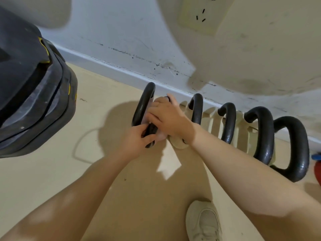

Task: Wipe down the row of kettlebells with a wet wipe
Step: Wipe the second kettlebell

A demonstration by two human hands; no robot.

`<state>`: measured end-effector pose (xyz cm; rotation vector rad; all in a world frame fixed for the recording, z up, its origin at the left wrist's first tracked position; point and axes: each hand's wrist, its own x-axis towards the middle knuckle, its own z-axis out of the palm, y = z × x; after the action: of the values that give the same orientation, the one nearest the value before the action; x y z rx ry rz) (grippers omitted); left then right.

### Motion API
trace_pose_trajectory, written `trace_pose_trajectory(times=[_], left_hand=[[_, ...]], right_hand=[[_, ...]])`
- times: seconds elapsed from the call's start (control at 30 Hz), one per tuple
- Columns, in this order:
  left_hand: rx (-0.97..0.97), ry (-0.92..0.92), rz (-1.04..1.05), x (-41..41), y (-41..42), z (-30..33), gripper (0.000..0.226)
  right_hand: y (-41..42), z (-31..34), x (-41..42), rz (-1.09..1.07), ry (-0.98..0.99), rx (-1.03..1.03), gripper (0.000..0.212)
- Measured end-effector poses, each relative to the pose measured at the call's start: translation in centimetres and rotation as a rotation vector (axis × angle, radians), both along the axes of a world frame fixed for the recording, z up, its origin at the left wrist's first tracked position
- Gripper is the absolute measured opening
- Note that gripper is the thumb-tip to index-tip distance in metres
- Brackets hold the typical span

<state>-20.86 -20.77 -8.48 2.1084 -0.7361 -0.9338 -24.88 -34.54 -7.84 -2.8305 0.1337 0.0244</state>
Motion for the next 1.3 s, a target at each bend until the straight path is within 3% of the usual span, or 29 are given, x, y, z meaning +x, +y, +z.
trace_pose_trajectory(times=[0.13,0.23,0.37,0.57,0.67,0.77,0.97,1.07,1.17,1.3], left_hand=[[-0.022,0.041,0.008,0.4,0.9,-0.4,0.019],[-0.043,0.077,0.035,0.1,0.9,-0.5,0.005],[-0.062,0.082,0.052,-0.1,0.8,-0.7,0.014],[-0.066,0.032,0.035,0.0,-0.3,-1.0,0.018],[-0.014,-0.046,-0.025,0.2,-1.3,-0.8,0.021],[-0.003,-0.073,-0.021,0.2,-2.3,-0.8,0.022],[0.002,-0.070,0.004,1.0,-4.3,-0.3,0.034],[-0.011,-0.006,-0.006,1.2,-4.5,0.0,0.038],[-0.003,0.017,-0.012,1.2,-4.6,-0.2,0.034],[-0.037,0.016,0.001,0.9,-5.0,0.1,0.038]], right_hand=[[0.8,-0.2,1.6,-0.602,-0.124,0.733,0.031],[2.5,0.1,2.3,-1.170,-0.102,1.328,0.047],[4.8,-0.5,1.9,-1.251,-0.157,1.217,0.027],[1.6,1.2,2.6,-1.409,-0.207,1.444,0.031],[2.3,0.4,1.8,-1.292,-0.300,1.266,0.031],[2.6,-0.9,0.7,-1.232,-0.423,1.224,0.032],[-0.7,-0.6,2.1,-1.346,-0.408,1.100,0.035],[0.2,-1.7,1.5,-1.348,-0.354,1.253,0.019],[1.3,-2.7,0.5,-1.288,-0.387,1.328,0.042],[0.5,-1.3,1.5,-1.098,-0.308,1.157,0.051]])
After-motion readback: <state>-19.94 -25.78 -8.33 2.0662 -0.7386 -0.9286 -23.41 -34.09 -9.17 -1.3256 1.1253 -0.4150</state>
